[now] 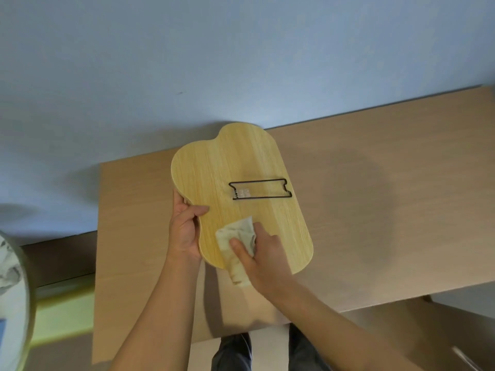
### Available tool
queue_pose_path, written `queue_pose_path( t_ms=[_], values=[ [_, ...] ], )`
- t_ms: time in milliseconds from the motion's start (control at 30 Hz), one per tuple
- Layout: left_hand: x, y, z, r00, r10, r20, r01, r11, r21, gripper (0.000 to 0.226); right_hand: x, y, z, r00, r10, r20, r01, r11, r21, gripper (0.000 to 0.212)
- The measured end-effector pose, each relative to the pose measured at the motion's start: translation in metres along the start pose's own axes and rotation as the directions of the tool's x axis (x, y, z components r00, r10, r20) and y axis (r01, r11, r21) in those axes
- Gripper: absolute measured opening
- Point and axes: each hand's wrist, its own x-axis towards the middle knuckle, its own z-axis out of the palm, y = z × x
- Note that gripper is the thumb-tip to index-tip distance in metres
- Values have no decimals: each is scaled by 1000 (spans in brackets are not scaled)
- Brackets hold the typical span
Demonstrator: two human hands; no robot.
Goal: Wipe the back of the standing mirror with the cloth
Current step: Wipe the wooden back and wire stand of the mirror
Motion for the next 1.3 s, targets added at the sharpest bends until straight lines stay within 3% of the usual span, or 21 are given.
queue_pose_path(
  t_ms=[133, 333, 433, 533, 567, 667, 767, 967, 1133, 1233, 1300],
  values=[
    [-2, 1, -2, 1000, 3, 4, -3, 1000, 16, 78, 6, 43, -14, 992, 5, -130, -11, 999, -45, 31],
    [-1, 0, -2, 1000, -2, 11, 2, 1000, 12, 79, 12, 112, -64, 928, 94, -360, -173, 965, -195, 32],
    [-2, 0, 0, 1000, -2, 6, 2, 1000, 2, 77, 14, 116, -81, 890, 36, -454, -182, 942, -282, 29],
    [-3, 1, 3, 1000, 2, -8, -2, 1000, 20, 77, 22, 85, -76, 821, 45, -569, -174, 969, -174, 32],
    [-3, 2, 4, 1000, 2, -12, -1, 1000, 21, 78, 24, 65, -68, 836, 75, -543, -152, 983, -98, 33],
    [-4, 3, 4, 1000, 2, -14, -1, 1000, 16, 80, 32, 10, -29, 956, 94, -277, -49, 985, 166, 23],
    [-5, 3, 4, 1000, 1, -4, -1, 1000, 10, 86, 34, -4, -5, 988, -17, -150, 35, 993, 114, 35],
    [-5, 5, 7, 1000, -20, -10, 20, 1000, 22, 89, 43, 72, -44, 934, 164, -317, -177, 984, -12, 39],
    [-6, 6, 11, 1000, -12, -19, 12, 1000, 22, 87, 50, 110, -87, 881, 185, -436, -309, 923, -232, 27],
    [-7, 6, 11, 999, -10, -31, 11, 1000, 27, 87, 65, 86, -94, 851, 151, -502, -269, 948, -170, 29],
    [-7, 6, 11, 999, -16, -37, 17, 999, 27, 85, 81, 51, -86, 895, 157, -418, -179, 984, -14, 37]
  ],
)
